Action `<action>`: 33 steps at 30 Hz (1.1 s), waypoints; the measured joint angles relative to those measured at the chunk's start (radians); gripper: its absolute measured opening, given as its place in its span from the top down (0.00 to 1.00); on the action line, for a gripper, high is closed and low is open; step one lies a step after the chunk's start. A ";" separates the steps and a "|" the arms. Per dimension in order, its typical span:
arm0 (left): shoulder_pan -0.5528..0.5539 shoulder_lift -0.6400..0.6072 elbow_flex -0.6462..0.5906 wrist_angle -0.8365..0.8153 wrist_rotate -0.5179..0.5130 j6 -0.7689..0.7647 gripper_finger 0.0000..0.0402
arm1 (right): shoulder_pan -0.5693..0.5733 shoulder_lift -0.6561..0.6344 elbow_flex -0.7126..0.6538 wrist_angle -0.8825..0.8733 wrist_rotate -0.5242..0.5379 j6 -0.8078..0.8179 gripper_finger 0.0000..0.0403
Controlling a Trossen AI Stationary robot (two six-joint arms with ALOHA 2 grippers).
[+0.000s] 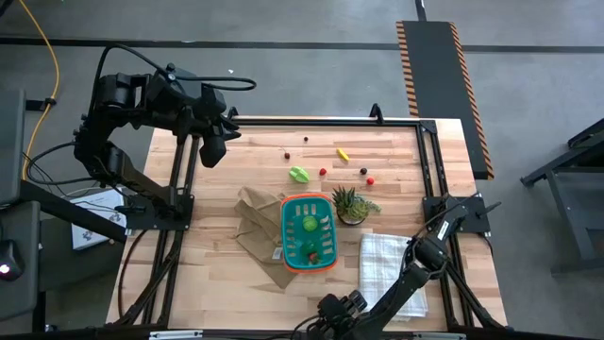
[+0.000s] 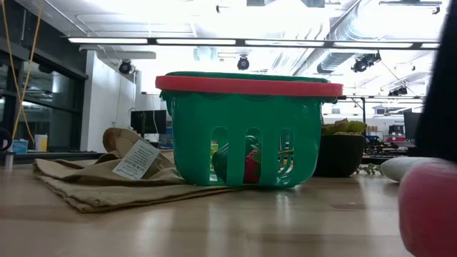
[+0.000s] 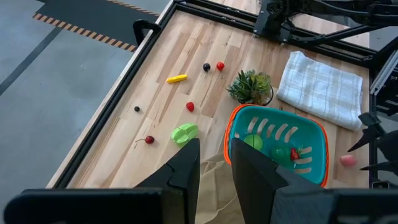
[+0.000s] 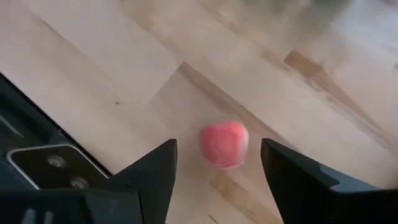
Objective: Pick and placing Produce into tupperware
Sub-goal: Put the pink peach into the green basket
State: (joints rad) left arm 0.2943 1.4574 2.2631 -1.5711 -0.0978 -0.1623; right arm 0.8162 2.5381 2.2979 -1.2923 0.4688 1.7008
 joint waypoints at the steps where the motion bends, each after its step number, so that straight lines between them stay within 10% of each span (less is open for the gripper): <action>1: 0.000 0.000 0.000 0.000 0.000 0.000 0.80 | 0.001 0.000 -0.006 0.006 -0.002 0.000 0.45; 33: 0.000 0.000 0.000 0.000 0.000 -0.019 0.80 | -0.011 0.002 -0.024 0.011 0.023 -0.027 0.45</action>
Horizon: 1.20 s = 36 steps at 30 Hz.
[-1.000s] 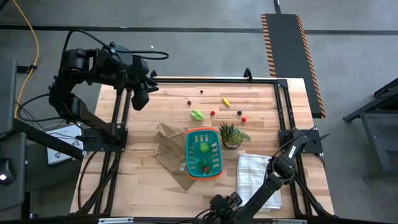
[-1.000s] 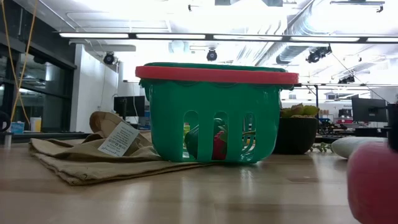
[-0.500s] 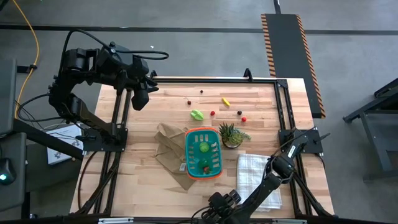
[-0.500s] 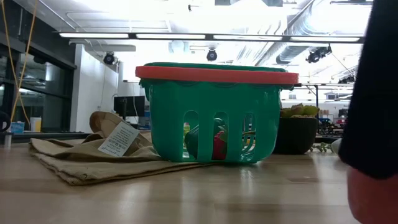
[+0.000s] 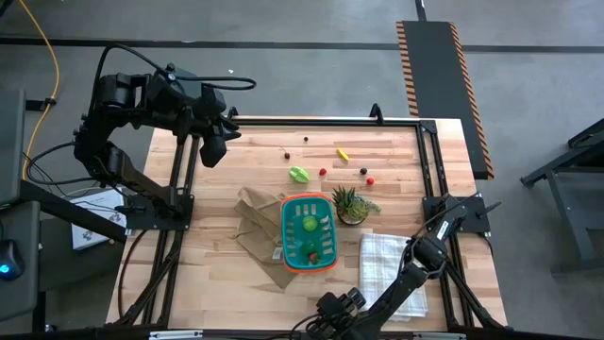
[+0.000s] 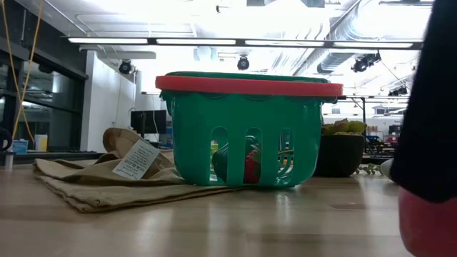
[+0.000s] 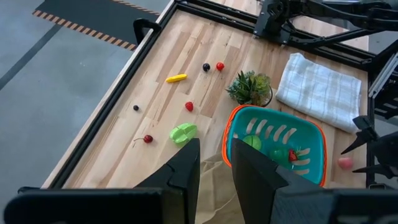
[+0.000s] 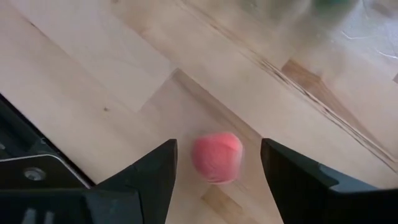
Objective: Pick and placing Produce into tupperware
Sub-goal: Put the pink peach into the green basket
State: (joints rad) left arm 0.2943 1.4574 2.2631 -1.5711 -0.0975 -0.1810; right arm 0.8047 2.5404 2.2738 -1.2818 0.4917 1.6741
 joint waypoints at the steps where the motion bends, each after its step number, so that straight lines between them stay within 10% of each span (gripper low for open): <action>1: 0.000 0.000 0.000 0.000 0.000 0.000 0.80 | 0.000 0.000 0.000 0.004 0.000 0.000 0.45; 36: 0.000 0.000 0.000 0.000 0.000 -0.008 0.80 | 0.000 0.024 0.001 0.005 -0.016 -0.007 0.54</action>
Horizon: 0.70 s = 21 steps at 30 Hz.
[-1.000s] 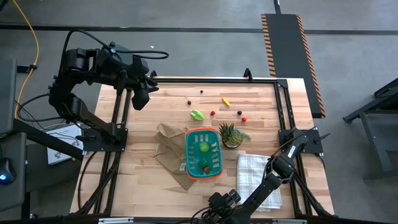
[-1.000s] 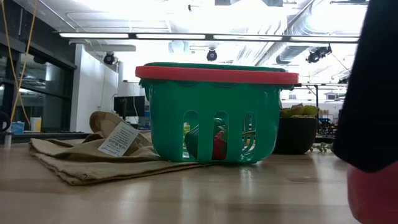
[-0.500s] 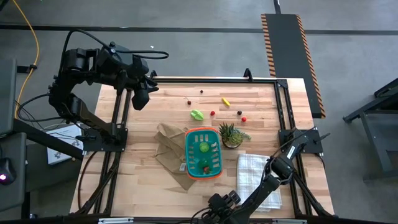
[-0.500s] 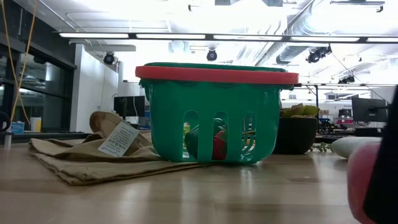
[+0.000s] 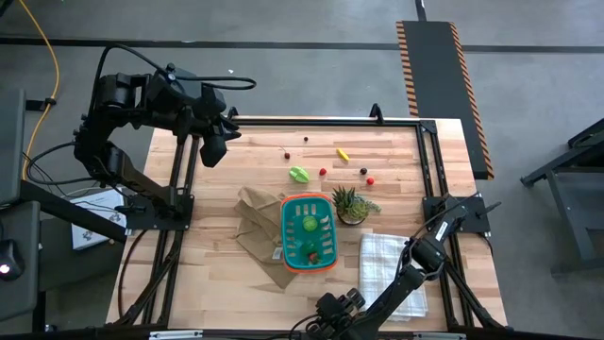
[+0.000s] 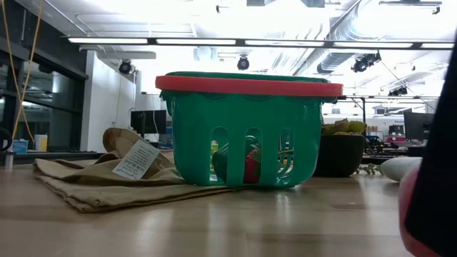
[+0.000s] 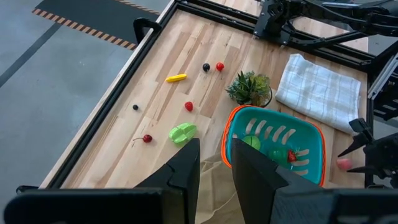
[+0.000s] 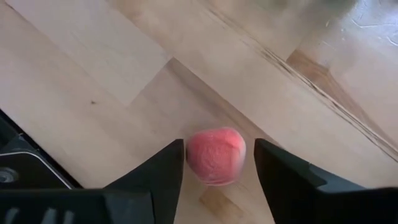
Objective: Pick and placing Produce into tupperware
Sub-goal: Put the pink peach into the green basket
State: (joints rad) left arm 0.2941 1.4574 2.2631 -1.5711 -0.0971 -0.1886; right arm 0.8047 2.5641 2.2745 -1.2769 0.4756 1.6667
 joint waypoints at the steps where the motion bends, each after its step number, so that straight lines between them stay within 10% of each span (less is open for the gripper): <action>1: 0.000 0.000 0.000 0.000 0.000 0.000 0.80 | 0.000 0.000 0.000 0.000 0.001 0.000 0.56; 21: 0.000 0.000 0.000 0.000 0.000 0.000 0.80 | 0.000 0.000 0.000 -0.001 0.010 0.018 0.68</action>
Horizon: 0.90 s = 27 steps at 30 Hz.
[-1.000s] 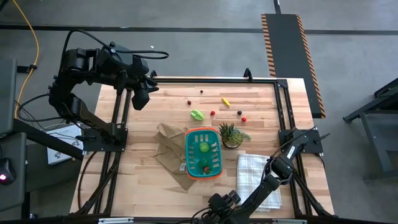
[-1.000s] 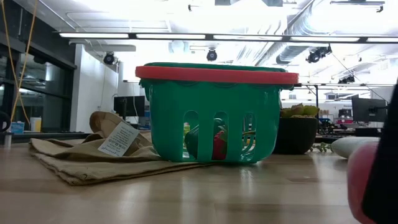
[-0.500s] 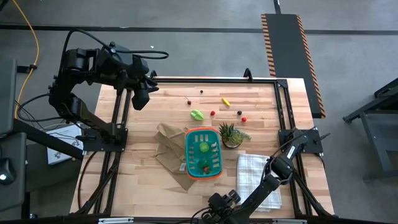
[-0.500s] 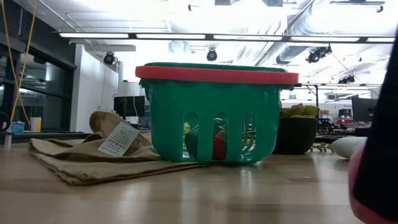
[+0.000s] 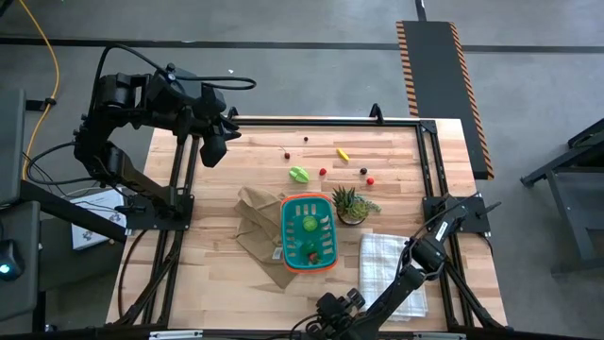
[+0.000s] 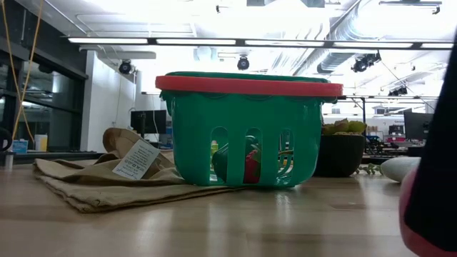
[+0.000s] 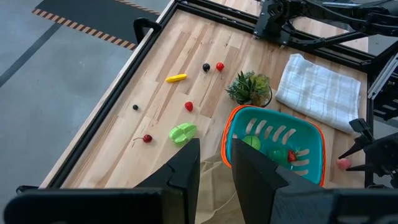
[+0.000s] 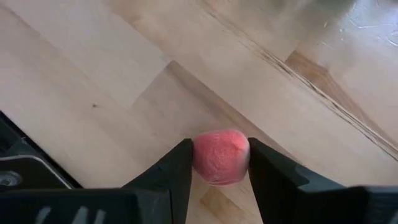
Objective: Pick and placing Produce into tupperware
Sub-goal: Put the pink peach into the green basket
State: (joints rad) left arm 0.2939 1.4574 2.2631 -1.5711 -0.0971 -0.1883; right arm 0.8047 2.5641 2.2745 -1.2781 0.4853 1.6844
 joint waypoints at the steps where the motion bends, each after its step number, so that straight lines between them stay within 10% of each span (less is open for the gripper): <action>1: 0.000 0.000 0.000 0.000 0.000 0.001 0.80 | 0.000 0.000 0.000 -0.006 0.009 0.007 0.68; 27: 0.000 0.000 0.000 0.000 0.000 0.051 0.80 | 0.061 -0.139 0.073 -0.291 0.088 0.069 0.68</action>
State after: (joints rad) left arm 0.2939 1.4574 2.2631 -1.5711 -0.0975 -0.1369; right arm 0.8658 2.4249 2.3478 -1.5689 0.5735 1.7535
